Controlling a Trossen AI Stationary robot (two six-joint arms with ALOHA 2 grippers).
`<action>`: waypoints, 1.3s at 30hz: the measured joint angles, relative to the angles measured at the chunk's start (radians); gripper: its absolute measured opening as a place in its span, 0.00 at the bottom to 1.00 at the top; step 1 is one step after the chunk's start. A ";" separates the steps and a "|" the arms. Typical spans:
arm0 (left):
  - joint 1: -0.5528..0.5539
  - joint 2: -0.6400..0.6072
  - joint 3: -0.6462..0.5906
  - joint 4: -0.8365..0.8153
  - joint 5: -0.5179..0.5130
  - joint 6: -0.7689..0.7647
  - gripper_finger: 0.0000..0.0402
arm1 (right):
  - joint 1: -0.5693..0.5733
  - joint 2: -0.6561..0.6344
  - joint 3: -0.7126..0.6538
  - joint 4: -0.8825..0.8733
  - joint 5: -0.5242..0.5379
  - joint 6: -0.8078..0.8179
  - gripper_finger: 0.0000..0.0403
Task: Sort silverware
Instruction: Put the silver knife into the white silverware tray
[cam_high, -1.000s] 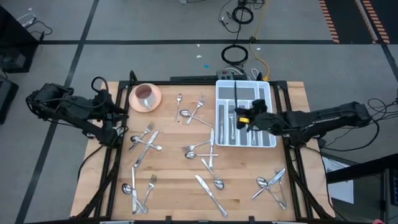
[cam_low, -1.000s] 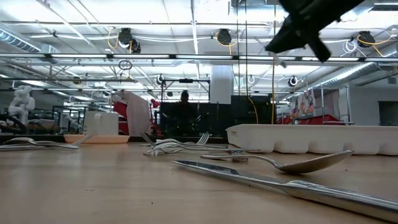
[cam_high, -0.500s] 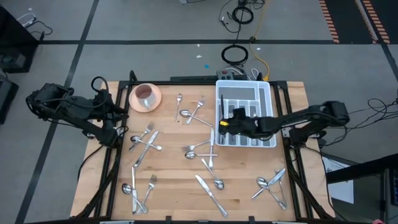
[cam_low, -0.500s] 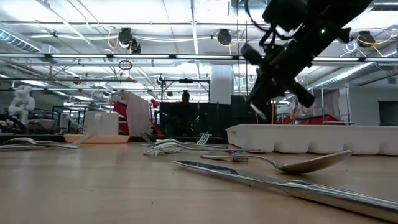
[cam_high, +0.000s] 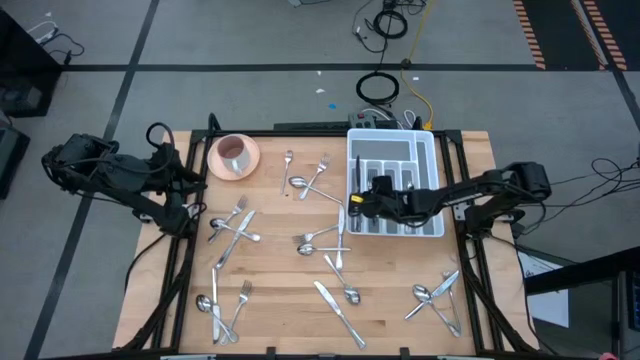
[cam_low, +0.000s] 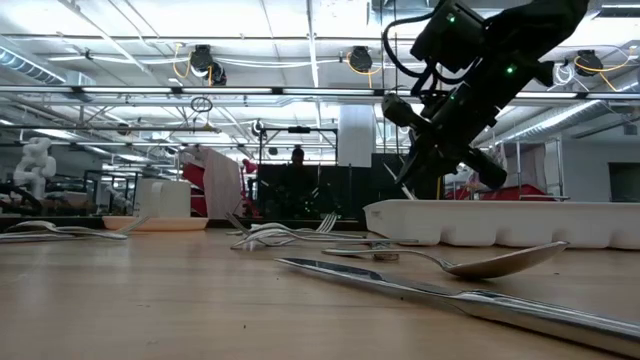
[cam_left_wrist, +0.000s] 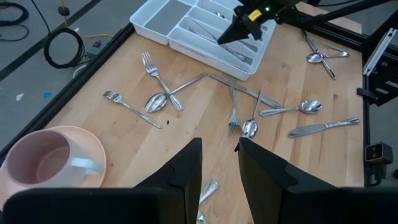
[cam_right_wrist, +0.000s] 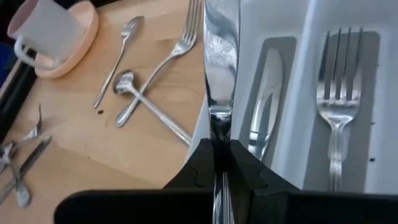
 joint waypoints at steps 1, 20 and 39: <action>0.000 0.000 0.000 0.000 0.000 0.001 0.27 | 0.000 0.006 0.000 -0.002 0.002 0.011 0.00; 0.000 0.000 0.000 0.000 -0.011 0.002 0.27 | 0.001 0.133 0.004 0.082 -0.032 0.050 0.00; 0.000 0.000 0.000 -0.001 -0.010 -0.001 0.27 | -0.006 0.166 0.040 0.047 -0.088 -0.011 0.13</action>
